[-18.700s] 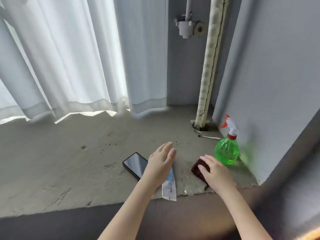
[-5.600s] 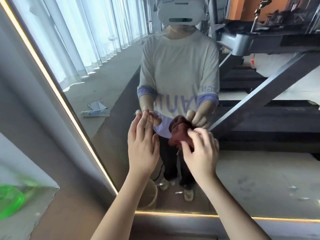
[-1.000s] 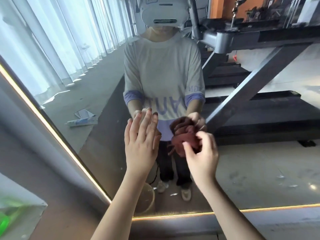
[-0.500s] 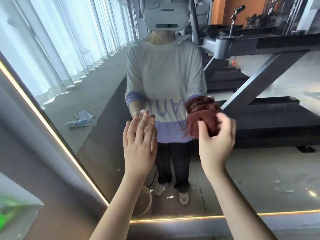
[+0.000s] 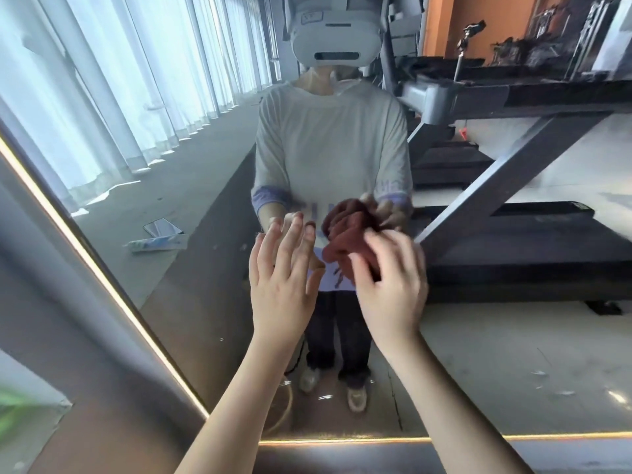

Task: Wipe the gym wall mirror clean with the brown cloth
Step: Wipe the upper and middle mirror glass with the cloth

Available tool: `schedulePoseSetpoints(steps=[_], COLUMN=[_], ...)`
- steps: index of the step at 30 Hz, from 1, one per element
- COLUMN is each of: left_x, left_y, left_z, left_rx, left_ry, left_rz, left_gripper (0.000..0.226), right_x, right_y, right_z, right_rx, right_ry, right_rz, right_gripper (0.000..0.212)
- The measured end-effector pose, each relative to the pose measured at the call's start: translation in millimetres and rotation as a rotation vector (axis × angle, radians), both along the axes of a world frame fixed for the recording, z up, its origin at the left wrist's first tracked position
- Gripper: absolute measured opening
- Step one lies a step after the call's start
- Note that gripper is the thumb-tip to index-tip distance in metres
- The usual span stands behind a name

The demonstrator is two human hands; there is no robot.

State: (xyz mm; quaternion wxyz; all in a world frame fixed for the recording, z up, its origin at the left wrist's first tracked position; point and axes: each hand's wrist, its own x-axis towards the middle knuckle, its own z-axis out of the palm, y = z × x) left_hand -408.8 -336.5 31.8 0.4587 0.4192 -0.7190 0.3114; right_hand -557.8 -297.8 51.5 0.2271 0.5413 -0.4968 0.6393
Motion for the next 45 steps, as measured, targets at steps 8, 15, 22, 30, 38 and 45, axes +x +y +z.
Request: schedulePoseSetpoints(steps=[8, 15, 22, 30, 38, 45], left_x=[-2.5, -7.7, -10.6, -10.7, -7.4, -7.3], left_y=[0.9, 2.6, 3.4, 4.5, 1.1, -0.6], left_z=[-1.1, -5.3, -8.0, -11.2, -13.8, -16.3], left_rx=[0.013, 0.033, 0.069, 0.074, 0.035, 0.049], left_ry=[0.013, 0.033, 0.042, 0.046, 0.038, 0.034], left_rz=[-0.005, -0.001, 0.012, -0.002, -0.008, -0.019], left_gripper=[0.056, 0.059, 0.063, 0.062, 0.066, 0.062], right_x=[-37.8, -34.5, -15.3, -34.7, -25.2, 8.4], right_y=[3.9, 5.2, 15.4, 18.9, 21.0, 25.6], right_z=[-3.7, -24.1, -55.0, -69.8, -87.1, -101.8], right_rx=[-0.066, 0.045, 0.151, 0.171, 0.301, 0.403], right_ry=[-0.35, -0.063, -0.146, -0.342, -0.263, -0.266], right_rz=[-0.129, -0.032, 0.045, -0.054, -0.042, -0.006], right_gripper=[0.023, 0.02, 0.02, 0.024, 0.029, 0.027])
